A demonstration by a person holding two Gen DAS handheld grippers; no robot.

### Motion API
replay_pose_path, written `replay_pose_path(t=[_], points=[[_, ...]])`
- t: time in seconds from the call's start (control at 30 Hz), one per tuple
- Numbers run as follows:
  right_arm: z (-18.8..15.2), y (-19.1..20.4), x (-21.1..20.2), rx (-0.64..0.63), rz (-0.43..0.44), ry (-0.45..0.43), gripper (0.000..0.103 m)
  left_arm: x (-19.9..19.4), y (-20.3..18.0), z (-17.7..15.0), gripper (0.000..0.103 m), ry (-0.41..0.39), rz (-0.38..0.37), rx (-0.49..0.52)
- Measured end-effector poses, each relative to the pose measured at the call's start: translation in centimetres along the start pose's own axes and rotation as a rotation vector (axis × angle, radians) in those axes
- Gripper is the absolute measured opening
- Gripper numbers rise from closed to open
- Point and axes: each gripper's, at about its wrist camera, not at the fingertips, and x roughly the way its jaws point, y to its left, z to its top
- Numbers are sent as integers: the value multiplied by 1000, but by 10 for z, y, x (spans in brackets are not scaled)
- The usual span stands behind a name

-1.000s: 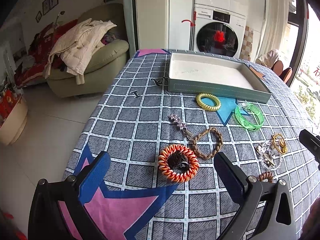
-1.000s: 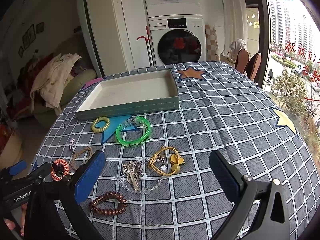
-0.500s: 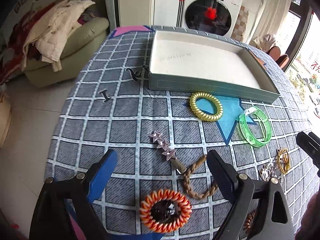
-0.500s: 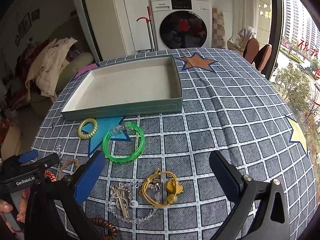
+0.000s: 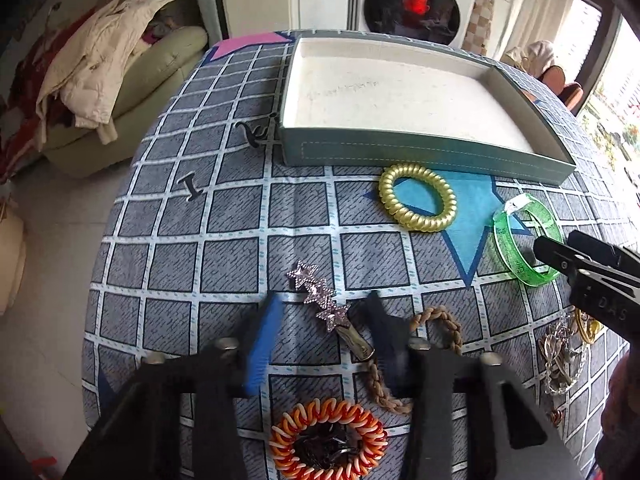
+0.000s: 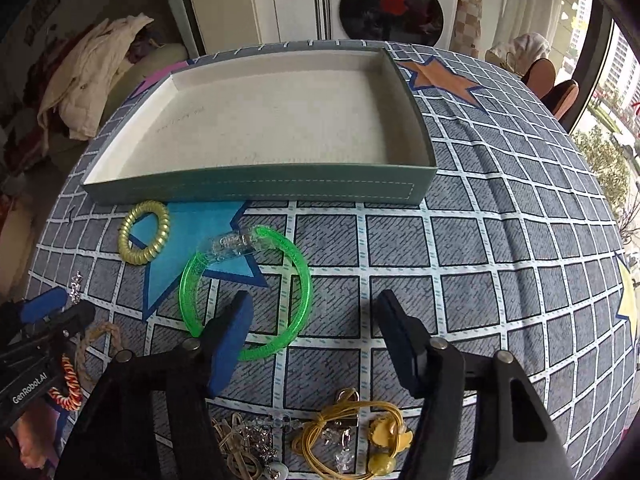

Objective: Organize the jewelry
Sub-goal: 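Grasp the silver star hairpin with the left tool while the right tool grasps the green bangle, then carry both items into the teal tray and open both tools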

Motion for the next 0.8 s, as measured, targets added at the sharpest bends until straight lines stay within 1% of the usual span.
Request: replay_pose_path(t=[0.07, 0.13, 0.2, 0.27, 0.37, 0.5, 0.63, 0.77, 0.8], points=[[-1, 4, -2, -22, 0, -7, 46, 2, -7, 5, 43, -10, 13, 40], [-1, 4, -3, -26, 11, -7, 13, 0, -6, 3, 43, -24, -5, 58], [-2, 2, -6, -16, 19, -13, 8, -1, -2, 3, 43, -26, -52, 36], [-2, -3, -11, 11, 51, -24, 8, -8, 4, 2, 43, -47, -81, 21], [1, -14, -22, 41, 91, -44, 8, -22, 7, 5, 43, -81, -112, 26], [15, -24, -33, 62, 121, -69, 8, -37, 9, 18, 43, -107, -138, 34], [40, -32, -40, 77, 133, -92, 8, -48, 5, 42, 43, -133, -171, 43], [72, -36, -40, 74, 119, -112, 8, -49, -6, 83, 43, -182, -143, 83], [80, -37, -38, 73, 117, -111, 8, -46, -9, 95, 43, -186, -147, 88]])
